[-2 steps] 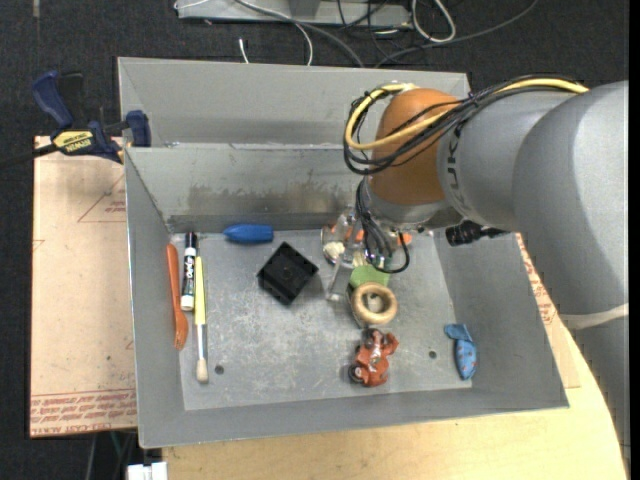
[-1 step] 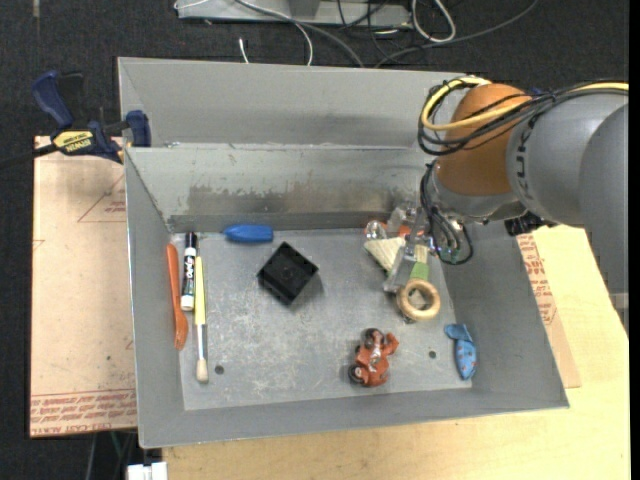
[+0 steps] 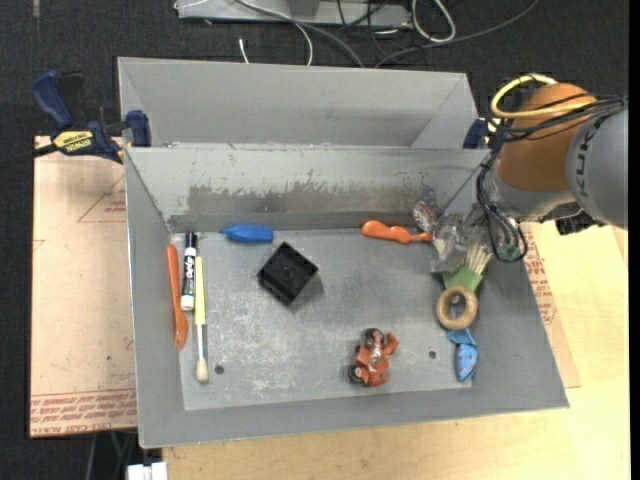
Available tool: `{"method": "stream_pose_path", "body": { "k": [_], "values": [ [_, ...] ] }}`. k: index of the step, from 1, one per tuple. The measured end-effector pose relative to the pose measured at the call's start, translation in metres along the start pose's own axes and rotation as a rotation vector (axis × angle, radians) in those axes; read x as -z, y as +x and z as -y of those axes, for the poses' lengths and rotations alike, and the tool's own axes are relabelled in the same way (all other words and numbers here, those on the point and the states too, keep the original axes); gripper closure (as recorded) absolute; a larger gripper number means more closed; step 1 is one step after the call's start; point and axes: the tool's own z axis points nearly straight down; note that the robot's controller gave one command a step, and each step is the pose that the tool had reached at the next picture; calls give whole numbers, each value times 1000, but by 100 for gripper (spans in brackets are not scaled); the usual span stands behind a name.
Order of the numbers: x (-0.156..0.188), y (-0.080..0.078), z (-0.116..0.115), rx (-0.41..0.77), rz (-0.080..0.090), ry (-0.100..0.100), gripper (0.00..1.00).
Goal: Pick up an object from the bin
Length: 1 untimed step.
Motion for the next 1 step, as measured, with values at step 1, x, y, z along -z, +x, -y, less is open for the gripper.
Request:
{"method": "stream_pose_path", "body": {
  "k": [1],
  "values": [
    [0,1,-2,6,5,5,100]
  ]
}}
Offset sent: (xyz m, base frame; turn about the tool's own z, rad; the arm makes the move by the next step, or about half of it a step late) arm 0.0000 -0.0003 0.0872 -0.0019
